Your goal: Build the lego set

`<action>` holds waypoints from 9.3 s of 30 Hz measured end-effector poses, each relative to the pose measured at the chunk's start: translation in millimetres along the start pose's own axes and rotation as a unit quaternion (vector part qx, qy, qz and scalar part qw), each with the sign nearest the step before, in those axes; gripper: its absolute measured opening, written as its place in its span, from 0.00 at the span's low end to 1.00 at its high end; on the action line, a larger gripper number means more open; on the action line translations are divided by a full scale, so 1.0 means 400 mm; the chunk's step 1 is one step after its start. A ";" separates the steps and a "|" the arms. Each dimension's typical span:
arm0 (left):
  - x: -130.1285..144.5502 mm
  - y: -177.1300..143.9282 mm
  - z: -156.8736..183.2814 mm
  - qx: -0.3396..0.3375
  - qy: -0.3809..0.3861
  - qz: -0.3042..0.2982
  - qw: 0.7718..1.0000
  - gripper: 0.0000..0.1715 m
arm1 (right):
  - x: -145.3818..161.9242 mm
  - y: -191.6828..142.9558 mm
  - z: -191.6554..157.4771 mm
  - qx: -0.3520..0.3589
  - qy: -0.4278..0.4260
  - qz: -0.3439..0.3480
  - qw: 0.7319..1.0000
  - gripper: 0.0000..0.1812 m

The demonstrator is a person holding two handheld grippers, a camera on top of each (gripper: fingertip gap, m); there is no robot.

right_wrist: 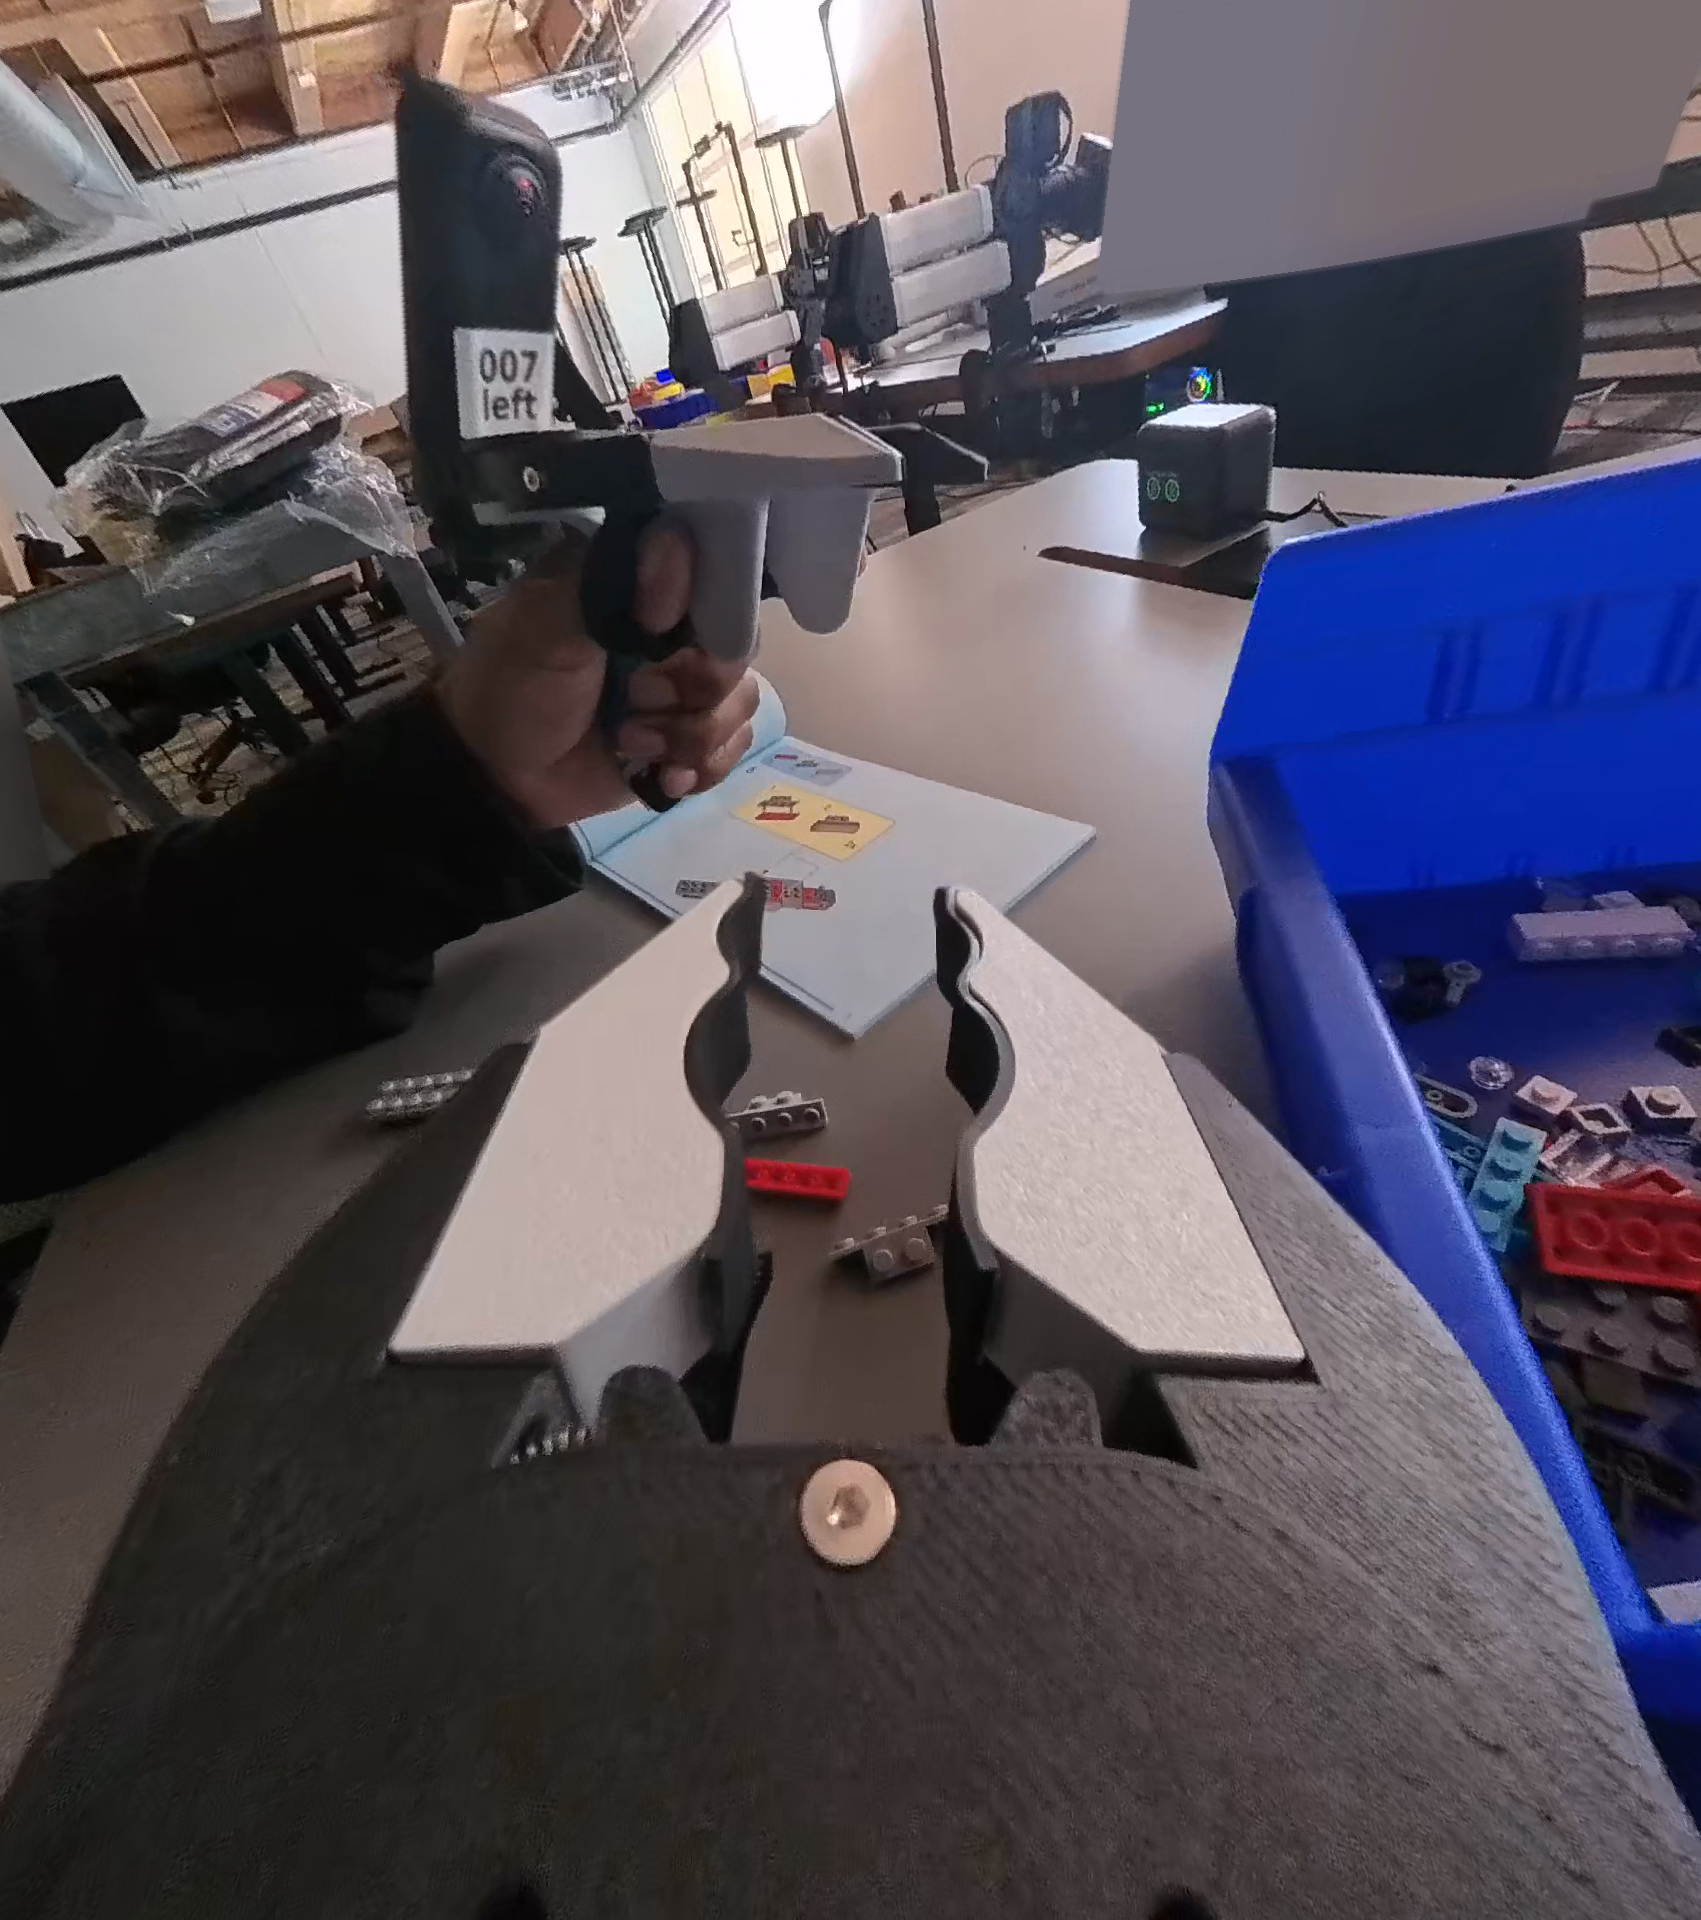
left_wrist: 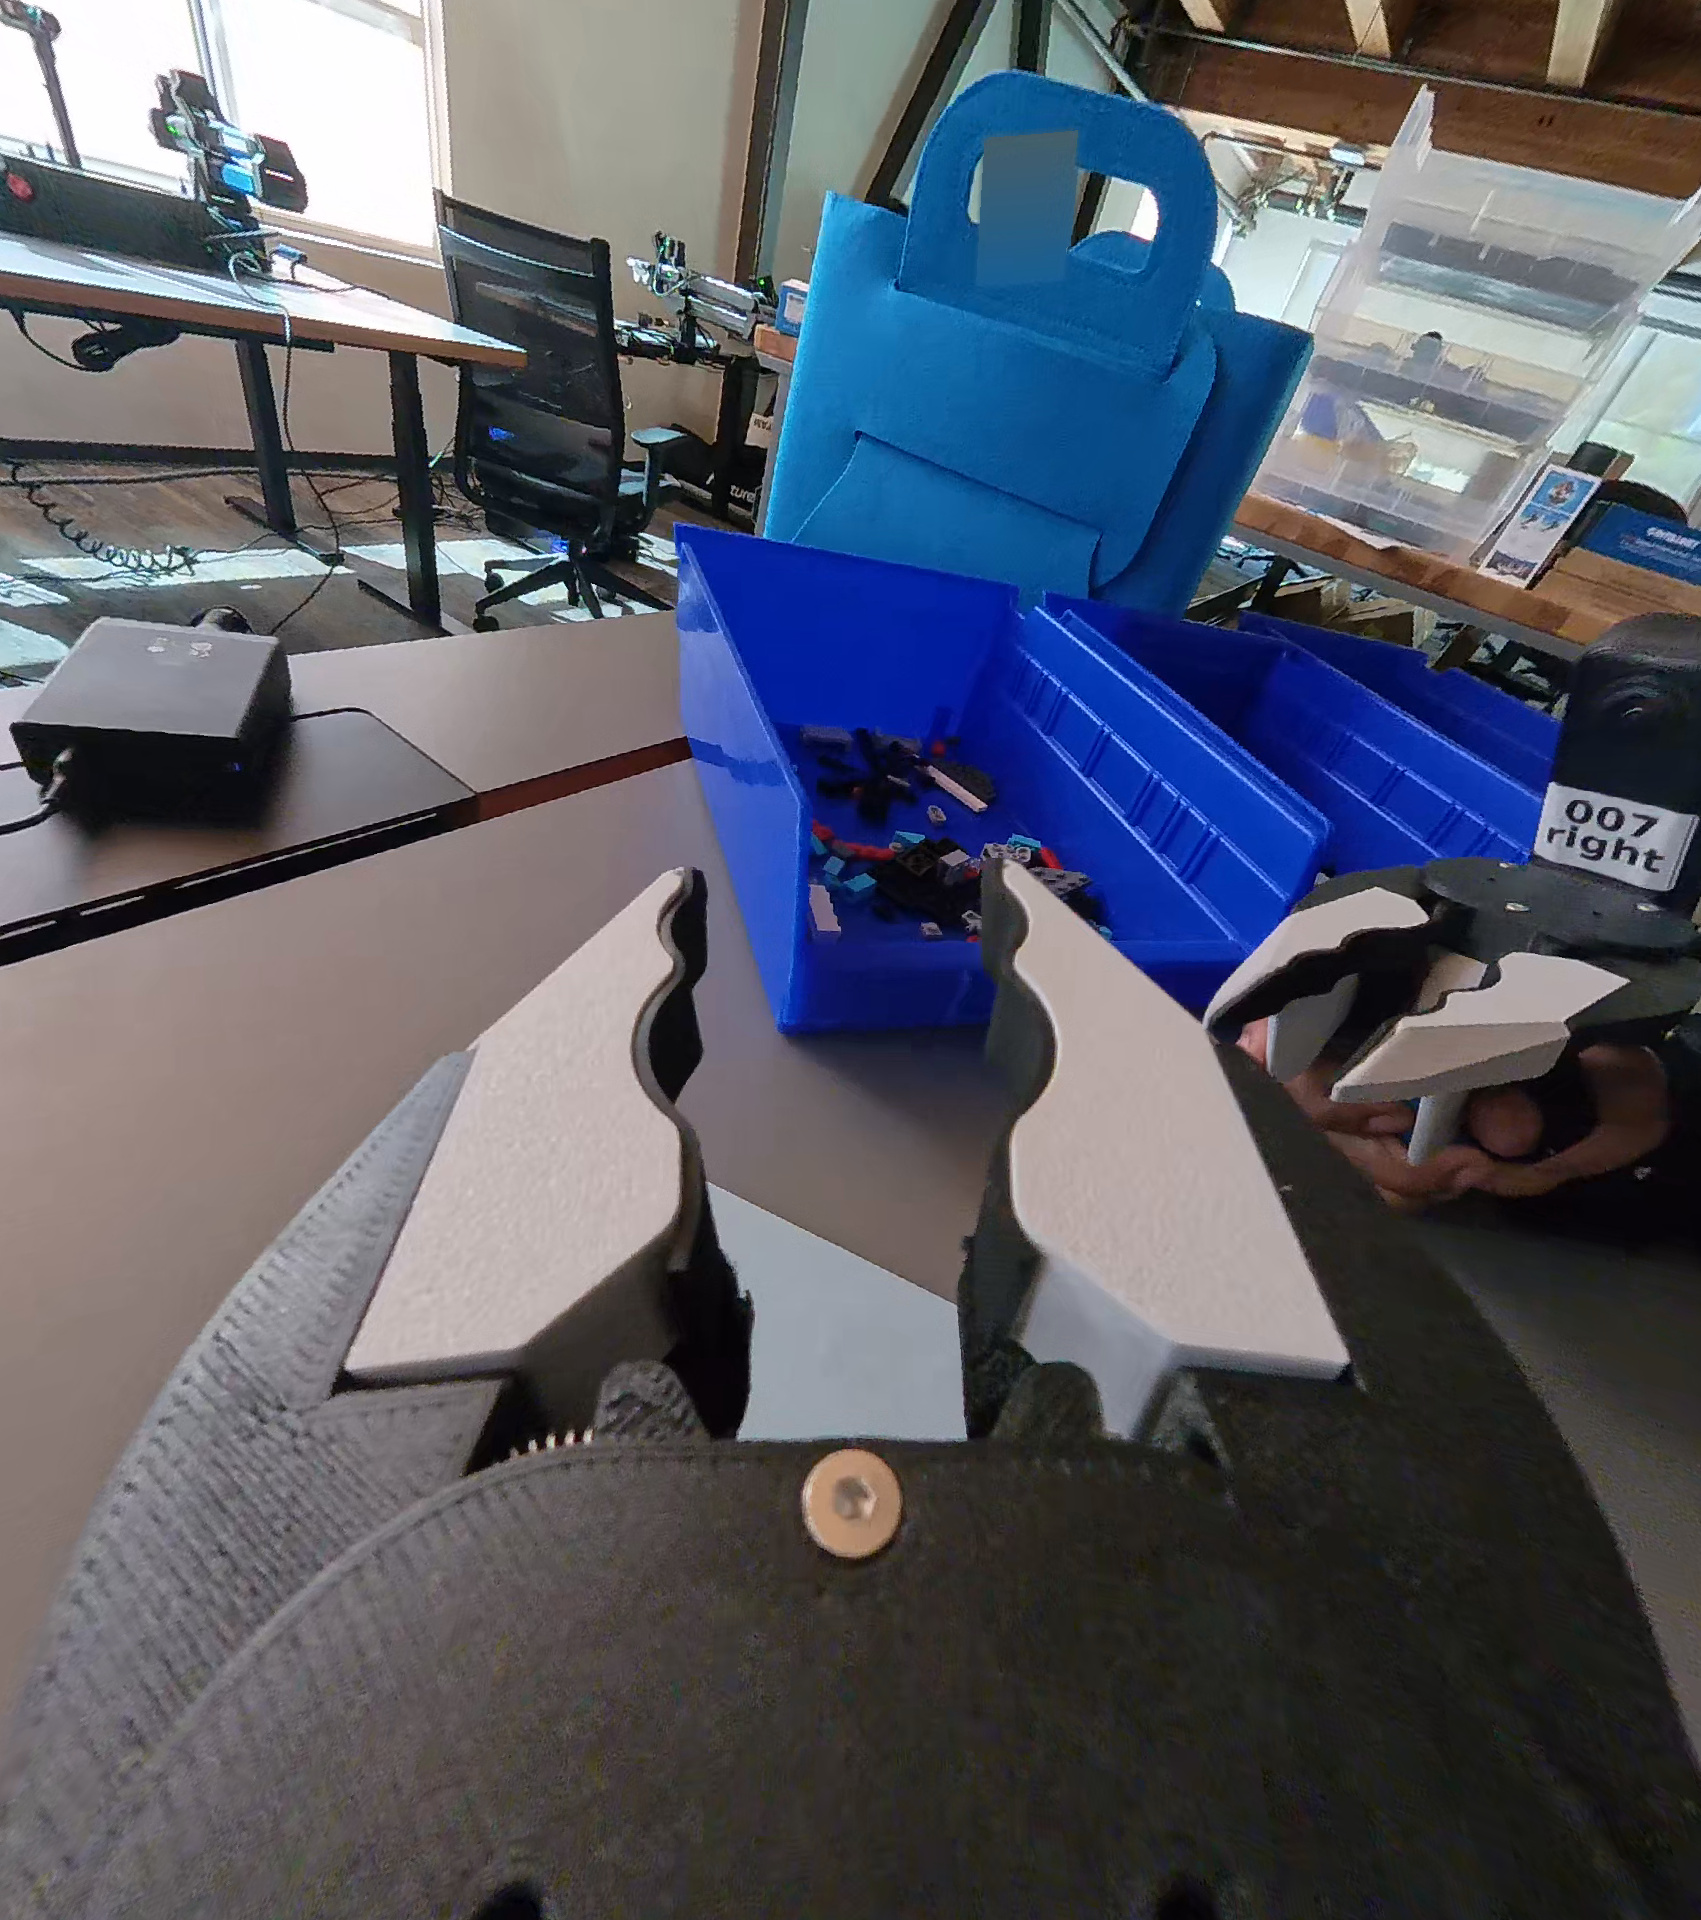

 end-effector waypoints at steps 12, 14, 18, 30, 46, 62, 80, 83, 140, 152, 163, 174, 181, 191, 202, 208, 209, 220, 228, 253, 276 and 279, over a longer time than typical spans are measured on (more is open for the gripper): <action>-0.005 -0.012 -0.014 0.000 -0.015 0.004 1.000 0.30 | 0.004 0.006 0.012 -0.018 0.037 -0.011 0.999 0.19; -0.002 -0.010 -0.015 0.006 -0.025 0.002 1.000 0.30 | 0.007 0.006 0.019 -0.017 0.050 -0.016 0.998 0.19; 0.015 0.008 -0.002 0.025 -0.037 -0.019 0.999 0.30 | 0.016 0.006 0.023 -0.015 0.061 -0.034 0.997 0.19; 0.066 0.041 0.027 0.060 -0.013 -0.101 0.993 0.30 | 0.067 0.000 0.021 0.002 -0.013 -0.175 0.985 0.20; 0.191 0.045 0.162 0.213 0.090 -0.300 0.925 0.24 | 0.148 0.001 0.000 0.005 -0.121 -0.315 0.941 0.26; 0.297 0.074 0.232 0.194 0.184 -0.434 0.860 0.12 | 0.141 -0.001 0.000 -0.006 -0.119 -0.305 0.945 0.14; 0.157 0.099 0.141 0.229 -0.240 -0.219 0.918 0.04 | 0.083 -0.001 -0.006 -0.022 -0.156 -0.185 0.970 0.15; 0.167 0.101 0.128 0.216 -0.262 -0.224 0.913 0.04 | 0.074 -0.002 -0.006 -0.022 -0.155 -0.167 0.973 0.15; 0.155 0.132 0.185 0.191 -0.360 -0.166 0.898 0.14 | 0.009 -0.032 0.014 0.124 -0.098 -0.049 0.986 0.03; 0.168 0.150 0.202 0.194 -0.382 -0.140 0.893 0.04 | 0.007 -0.030 0.000 0.130 -0.114 -0.034 0.984 0.04; 0.157 0.149 0.197 0.207 -0.382 -0.114 0.893 0.04 | 0.001 -0.033 -0.002 0.119 -0.106 -0.018 0.987 0.04; 0.190 0.116 0.179 0.193 -0.311 -0.247 0.897 0.04 | 0.043 -0.046 -0.008 -0.013 -0.075 -0.216 0.973 0.19; 0.234 0.119 0.233 0.211 -0.260 -0.329 0.883 0.04 | 0.150 -0.053 -0.010 -0.043 -0.165 -0.334 0.927 0.20; 0.266 0.115 0.237 0.184 -0.223 -0.381 0.878 0.04 | 0.160 -0.037 -0.012 -0.053 -0.173 -0.324 0.929 0.11; 0.262 0.121 0.209 0.167 -0.250 -0.360 0.883 0.04 | 0.120 -0.027 -0.022 -0.024 -0.262 -0.239 0.935 0.11; 0.256 0.121 0.210 0.185 -0.270 -0.347 0.879 0.04 | 0.108 -0.027 -0.028 -0.017 -0.289 -0.216 0.932 0.11; 0.255 0.122 0.209 0.185 -0.273 -0.344 0.879 0.04 | 0.108 -0.027 -0.028 -0.014 -0.295 -0.215 0.931 0.11; 0.242 0.125 0.204 0.204 -0.307 -0.316 0.874 0.04 | 0.095 -0.023 -0.034 0.019 -0.360 -0.182 0.915 0.11; 0.237 0.129 0.209 0.219 -0.322 -0.300 0.871 0.04 | 0.083 -0.023 -0.036 0.025 -0.363 -0.161 0.918 0.11; 0.111 0.137 0.192 0.203 -0.382 -0.037 0.901 0.04 | -0.012 -0.013 -0.036 0.131 -0.140 -0.001 0.981 0.16; 0.143 0.130 0.149 0.122 -0.360 -0.068 0.922 0.04 | 0.069 -0.041 0.043 0.224 -0.125 -0.174 0.951 0.16; 0.142 0.126 0.136 0.119 -0.361 -0.067 0.923 0.04 | 0.087 -0.045 0.069 0.235 -0.133 -0.217 0.938 0.16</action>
Point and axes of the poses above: each gripper's, where its closed fingertips meet, y out along the fingers, x out of its underside, z = x × y across the jaws, the point moved 6 cm from there along -y, back along the fingers, and after that the axes turned 2 degrees about -y, right-handed, at the moved point
